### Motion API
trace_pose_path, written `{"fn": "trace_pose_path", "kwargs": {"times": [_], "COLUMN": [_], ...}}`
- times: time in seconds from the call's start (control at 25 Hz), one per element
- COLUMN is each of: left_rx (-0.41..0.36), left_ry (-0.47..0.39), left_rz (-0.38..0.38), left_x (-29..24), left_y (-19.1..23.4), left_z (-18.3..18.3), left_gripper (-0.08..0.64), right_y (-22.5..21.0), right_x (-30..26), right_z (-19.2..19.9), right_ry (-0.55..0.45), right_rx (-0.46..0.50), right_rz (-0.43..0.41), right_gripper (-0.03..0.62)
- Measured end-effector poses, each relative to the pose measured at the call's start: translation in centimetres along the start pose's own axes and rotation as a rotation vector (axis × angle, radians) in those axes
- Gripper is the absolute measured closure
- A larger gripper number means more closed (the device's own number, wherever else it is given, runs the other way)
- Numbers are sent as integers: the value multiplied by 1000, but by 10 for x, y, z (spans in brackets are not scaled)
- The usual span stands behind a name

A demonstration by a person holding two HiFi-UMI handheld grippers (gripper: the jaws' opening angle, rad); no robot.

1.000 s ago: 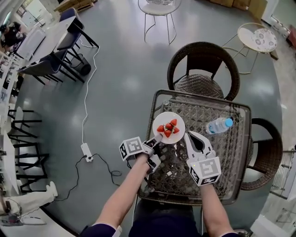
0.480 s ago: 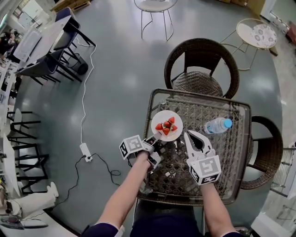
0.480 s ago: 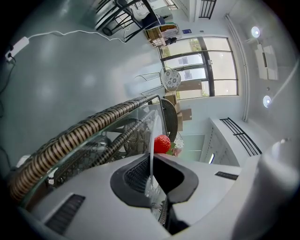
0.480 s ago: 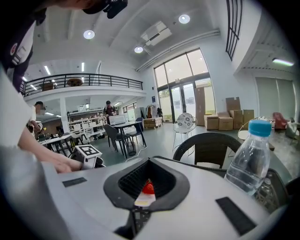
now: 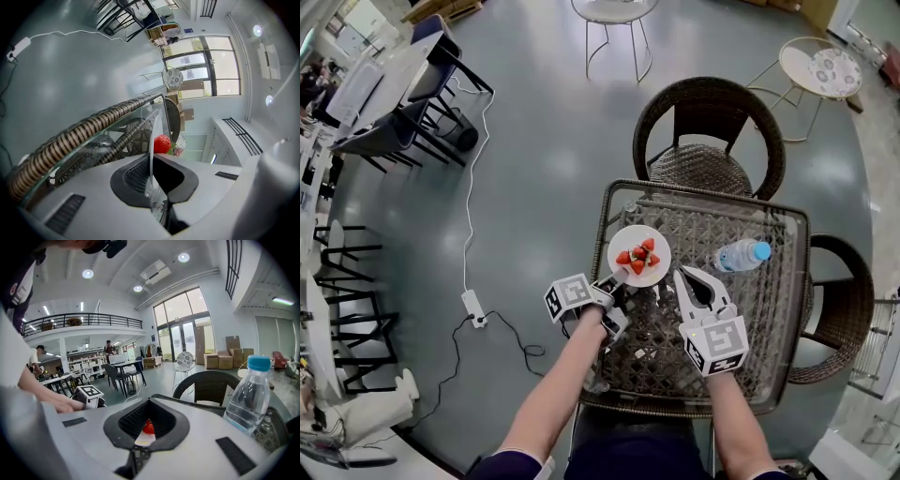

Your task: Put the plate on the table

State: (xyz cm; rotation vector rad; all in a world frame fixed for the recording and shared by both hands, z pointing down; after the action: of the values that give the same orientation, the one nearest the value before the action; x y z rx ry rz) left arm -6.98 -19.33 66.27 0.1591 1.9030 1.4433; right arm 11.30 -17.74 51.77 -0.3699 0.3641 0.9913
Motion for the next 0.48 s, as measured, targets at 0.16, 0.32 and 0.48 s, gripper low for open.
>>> {"fn": "trace_pose_path", "kwargs": {"times": [0.16,0.32,0.48], "left_rx": [-4,-32,-81], "left_ry": [-1,0,-1], "left_rz": [-20,-81,-135], "left_x": [-1,-2,-3], "left_y": [1,1,-1], "left_z": [0,-1,-2], "left_gripper": [545,543,541], "right_y": [2,1,2], "right_x": [0,0,2], "right_z": [2,1,2], "right_ry": [3,3,-2], "right_rx": [-3,-7,-13], "right_rz": [-3,-4,-6], "right_gripper": [586,586,586]}}
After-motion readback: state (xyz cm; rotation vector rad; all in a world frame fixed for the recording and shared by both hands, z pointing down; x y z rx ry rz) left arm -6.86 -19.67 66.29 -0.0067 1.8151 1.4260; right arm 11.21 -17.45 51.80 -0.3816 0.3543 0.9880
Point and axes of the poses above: the fingertips, and each gripper's own axes: x backward along the fingers, y to its left, z out of its underside, the point moved 6 cm from there along x, backward along the fingers, and after that the axes turned 3 degrees about y, right-handed, at the moved point
